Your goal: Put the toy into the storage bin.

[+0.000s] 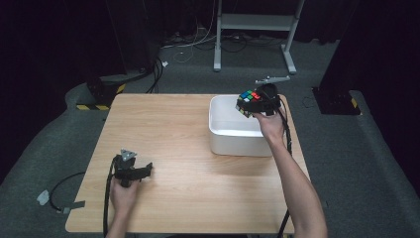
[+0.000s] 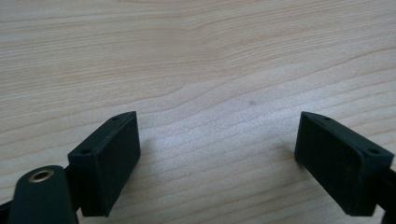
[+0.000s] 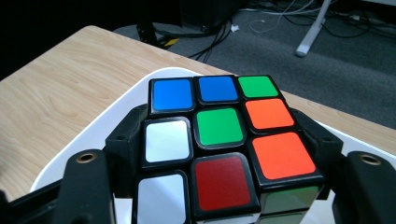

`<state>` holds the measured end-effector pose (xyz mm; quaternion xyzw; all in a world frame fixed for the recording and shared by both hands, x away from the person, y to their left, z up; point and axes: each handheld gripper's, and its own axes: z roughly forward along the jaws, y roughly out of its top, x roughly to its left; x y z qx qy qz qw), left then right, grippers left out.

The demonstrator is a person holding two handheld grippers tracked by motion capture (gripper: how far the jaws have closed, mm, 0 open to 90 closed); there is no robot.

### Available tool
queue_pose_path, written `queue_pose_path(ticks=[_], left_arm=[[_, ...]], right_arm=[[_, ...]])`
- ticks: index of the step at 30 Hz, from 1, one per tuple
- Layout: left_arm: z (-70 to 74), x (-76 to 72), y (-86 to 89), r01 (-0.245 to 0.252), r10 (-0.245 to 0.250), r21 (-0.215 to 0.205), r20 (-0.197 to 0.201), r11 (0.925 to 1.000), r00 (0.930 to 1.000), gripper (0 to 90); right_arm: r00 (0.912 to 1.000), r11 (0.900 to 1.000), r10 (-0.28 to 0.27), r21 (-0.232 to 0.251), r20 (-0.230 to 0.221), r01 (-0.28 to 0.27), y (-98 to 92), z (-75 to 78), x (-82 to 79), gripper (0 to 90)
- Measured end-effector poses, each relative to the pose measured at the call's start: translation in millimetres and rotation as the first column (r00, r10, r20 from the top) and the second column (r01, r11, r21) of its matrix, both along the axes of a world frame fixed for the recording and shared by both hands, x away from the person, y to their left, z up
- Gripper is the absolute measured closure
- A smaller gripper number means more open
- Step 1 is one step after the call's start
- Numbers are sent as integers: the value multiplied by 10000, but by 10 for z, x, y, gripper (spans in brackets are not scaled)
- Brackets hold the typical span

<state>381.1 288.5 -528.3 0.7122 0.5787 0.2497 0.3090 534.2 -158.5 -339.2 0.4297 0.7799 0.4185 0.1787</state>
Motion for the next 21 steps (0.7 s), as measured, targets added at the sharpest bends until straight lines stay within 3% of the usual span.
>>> queue_pose_path(ticks=[17, 21], left_arm=[[0, -2, -2, 2, -2, 8, -4, 10000, 10000, 145], [0, -2, -2, 3, -3, 8, -3, 10000, 10000, 145]], right_arm=[[9988, 9972, -431, -628, -226, 416, 54, -87, 190, 327], [9982, 9974, -530, -498, -278, 515, 19, -98, 188, 327]])
